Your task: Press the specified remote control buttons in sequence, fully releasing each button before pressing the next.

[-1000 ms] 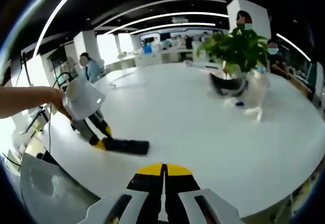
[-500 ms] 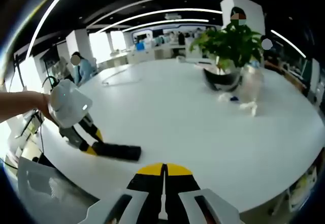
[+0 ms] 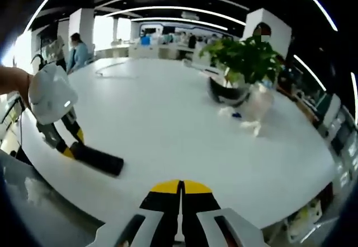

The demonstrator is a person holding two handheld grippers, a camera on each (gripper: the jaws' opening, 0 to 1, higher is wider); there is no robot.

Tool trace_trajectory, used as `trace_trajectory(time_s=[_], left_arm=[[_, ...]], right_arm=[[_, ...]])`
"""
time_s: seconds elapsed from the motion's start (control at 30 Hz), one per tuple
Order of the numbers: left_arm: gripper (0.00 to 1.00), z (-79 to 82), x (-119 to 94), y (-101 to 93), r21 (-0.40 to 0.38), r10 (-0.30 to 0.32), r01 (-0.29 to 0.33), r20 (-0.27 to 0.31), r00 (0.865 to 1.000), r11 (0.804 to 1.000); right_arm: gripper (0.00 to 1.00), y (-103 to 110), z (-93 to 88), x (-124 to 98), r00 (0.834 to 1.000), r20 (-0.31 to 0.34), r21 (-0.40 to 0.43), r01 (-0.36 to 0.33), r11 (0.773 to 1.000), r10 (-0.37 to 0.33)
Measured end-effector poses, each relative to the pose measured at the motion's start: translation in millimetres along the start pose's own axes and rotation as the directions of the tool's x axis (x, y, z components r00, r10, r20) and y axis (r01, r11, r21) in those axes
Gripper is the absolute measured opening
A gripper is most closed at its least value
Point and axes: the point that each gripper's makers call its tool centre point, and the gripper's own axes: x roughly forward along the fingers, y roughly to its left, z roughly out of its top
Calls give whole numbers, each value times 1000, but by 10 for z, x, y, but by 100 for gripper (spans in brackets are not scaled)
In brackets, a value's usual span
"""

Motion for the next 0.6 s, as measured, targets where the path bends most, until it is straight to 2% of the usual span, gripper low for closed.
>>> trace_trajectory(time_s=[0.1, 0.23, 0.37, 0.6], left_arm=[[23, -5, -11, -21, -8, 4, -4, 16, 1000, 1000], [23, -8, -13, -25, -8, -1, 1, 51, 999, 1000], [24, 6, -14, -30, -2, -9, 10, 56, 998, 1000], [23, 3, -18, -33, -12, -5, 5, 57, 998, 1000]], right_arm=[[0, -1, -37, 6, 1000, -21, 19, 0, 1000, 1], [0, 6, -87, 24, 999, -53, -10, 4, 1000, -5], [0, -6, -87, 1, 999, -42, -40, 16, 999, -18], [0, -7, -105, 13, 998, -61, -33, 10, 999, -12]])
